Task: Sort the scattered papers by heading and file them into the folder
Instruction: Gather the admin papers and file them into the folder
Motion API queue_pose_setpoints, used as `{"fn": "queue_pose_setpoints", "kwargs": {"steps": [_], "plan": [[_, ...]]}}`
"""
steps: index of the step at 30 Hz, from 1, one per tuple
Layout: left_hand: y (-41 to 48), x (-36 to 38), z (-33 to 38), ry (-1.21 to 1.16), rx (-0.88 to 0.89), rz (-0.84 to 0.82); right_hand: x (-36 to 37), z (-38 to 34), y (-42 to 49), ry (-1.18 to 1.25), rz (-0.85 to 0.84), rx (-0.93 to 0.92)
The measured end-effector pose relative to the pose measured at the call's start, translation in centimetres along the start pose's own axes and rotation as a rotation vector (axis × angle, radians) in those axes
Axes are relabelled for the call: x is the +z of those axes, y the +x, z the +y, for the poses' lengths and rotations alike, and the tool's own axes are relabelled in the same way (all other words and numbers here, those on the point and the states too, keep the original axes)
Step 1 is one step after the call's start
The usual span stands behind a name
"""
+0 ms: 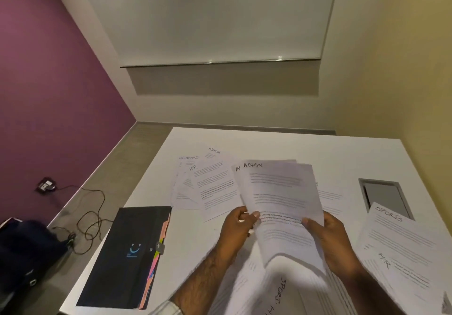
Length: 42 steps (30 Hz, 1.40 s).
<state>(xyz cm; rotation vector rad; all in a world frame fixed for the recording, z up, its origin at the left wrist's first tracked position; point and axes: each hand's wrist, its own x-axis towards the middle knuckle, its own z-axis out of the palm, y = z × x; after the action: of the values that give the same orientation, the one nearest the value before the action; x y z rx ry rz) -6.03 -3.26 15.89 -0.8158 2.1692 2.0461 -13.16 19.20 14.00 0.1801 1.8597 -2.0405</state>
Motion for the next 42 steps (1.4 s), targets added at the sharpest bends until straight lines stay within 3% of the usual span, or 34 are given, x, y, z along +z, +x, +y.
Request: {"fn": "queue_pose_setpoints", "kwargs": {"steps": [4,9,15,29,39,42], "plan": [[-1.2,-0.5,-1.2,-0.167,-0.024,0.068,0.7,0.3,-0.5,0.005,-0.028,0.018],[-1.4,-1.4,-1.6,-0.164,0.037,0.036,0.4,-0.4,-1.4,0.010,-0.107,0.040],[-1.9,-1.8,-1.3,-0.108,0.109,0.008,0.7,-0.3,-1.3,-0.076,-0.004,0.000],[-1.7,-1.2,-3.4,-0.060,0.044,-0.024,2.2,3.2,-1.2,-0.295,-0.020,0.067],[5.4,-10.3,-2.2,-0.074,-0.004,-0.056,7.9,4.0,2.0,-0.468,0.106,0.067],[9.8,-14.0,-2.4,-0.030,-0.052,0.069,10.2,3.2,2.3,-0.427,0.190,0.047]]}}
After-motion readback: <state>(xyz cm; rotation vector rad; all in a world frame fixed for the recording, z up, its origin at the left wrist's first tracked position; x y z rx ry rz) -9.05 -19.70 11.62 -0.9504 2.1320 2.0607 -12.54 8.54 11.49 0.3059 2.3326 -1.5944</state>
